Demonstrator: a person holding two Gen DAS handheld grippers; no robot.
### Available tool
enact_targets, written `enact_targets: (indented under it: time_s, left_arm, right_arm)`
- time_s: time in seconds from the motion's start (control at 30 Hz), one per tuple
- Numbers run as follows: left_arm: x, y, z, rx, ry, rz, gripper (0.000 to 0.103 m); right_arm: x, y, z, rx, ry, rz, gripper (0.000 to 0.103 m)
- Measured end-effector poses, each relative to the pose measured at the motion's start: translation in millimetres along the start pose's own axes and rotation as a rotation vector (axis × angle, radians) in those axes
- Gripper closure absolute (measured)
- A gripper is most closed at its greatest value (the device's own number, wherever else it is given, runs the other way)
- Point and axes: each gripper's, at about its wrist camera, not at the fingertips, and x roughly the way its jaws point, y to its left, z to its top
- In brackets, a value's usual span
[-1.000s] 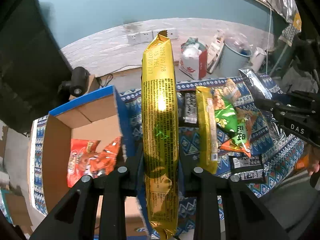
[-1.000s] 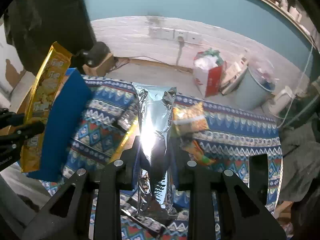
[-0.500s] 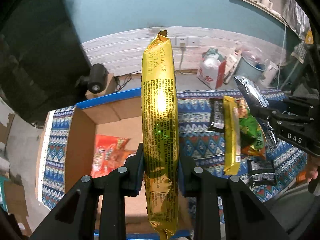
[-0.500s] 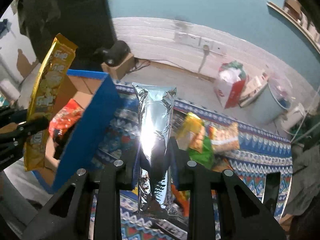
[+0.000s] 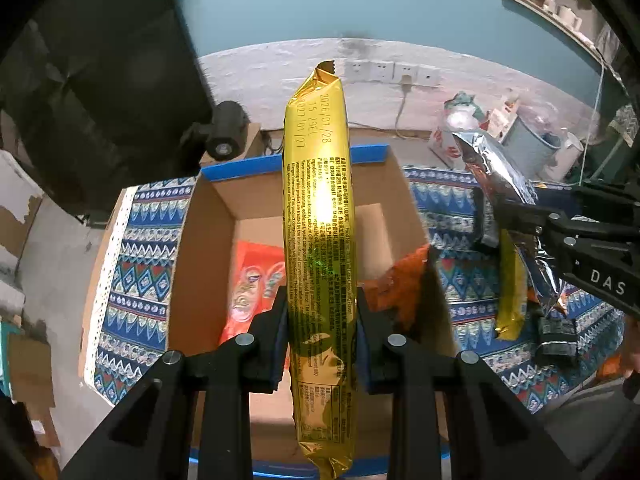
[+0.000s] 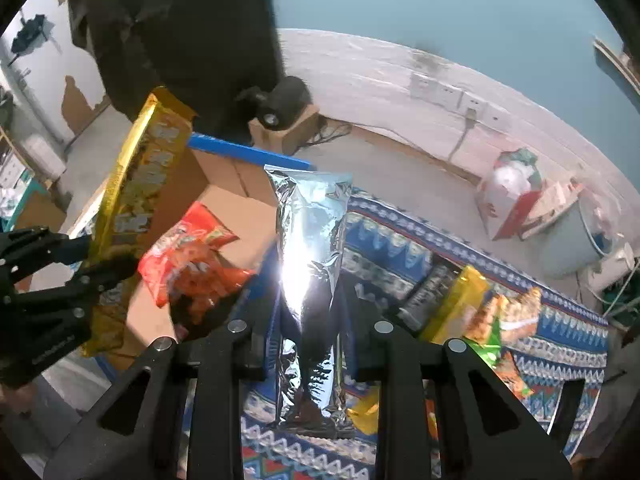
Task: Organize snacks
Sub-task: 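Release the gold pack into the box with the left tool while the right tool holds the silver bag, then lower the silver foil bag into the box and open the right tool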
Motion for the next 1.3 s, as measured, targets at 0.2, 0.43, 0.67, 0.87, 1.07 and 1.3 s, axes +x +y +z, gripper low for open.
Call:
enact_targets:
  time_s: [0.2, 0.43, 0.67, 0.87, 1.07, 1.3]
  left_arm:
    - [12.4, 21.5, -3.0, -0.024, 0.03, 0.026, 0.075]
    - [19.8, 43.6, -6.7, -0.067, 0.054, 0.05, 0.075]
    - [23.3, 53.0, -7.5, -0.073, 0.064, 0.082, 0.075]
    - [22.6, 60.2, -8.7, -0.083, 0.062, 0.105, 0.075]
    - [21.8, 61.8, -8.2, -0.095, 0.068, 0.107, 0.045]
    - [18.5, 56.7, -6.5, -0.087, 0.057, 0.115, 0.037]
  right_arm:
    - [16.0, 22.5, 11.7, -0.013, 0.017, 0.03, 0.078]
    - [33.1, 45.4, 23.5, -0.023, 0.039, 0.066, 0.078]
    - [48.5, 59.7, 31.6, -0.021, 0.067, 0.101, 0.078]
    - [55.6, 70.3, 32.5, -0.035, 0.082, 0.112, 0.078]
    - [57.5, 76.8, 35.2, -0.046, 0.094, 0.136, 0.078]
    - [47.0, 70.9, 35.3, -0.036, 0.064, 0.13, 0.055]
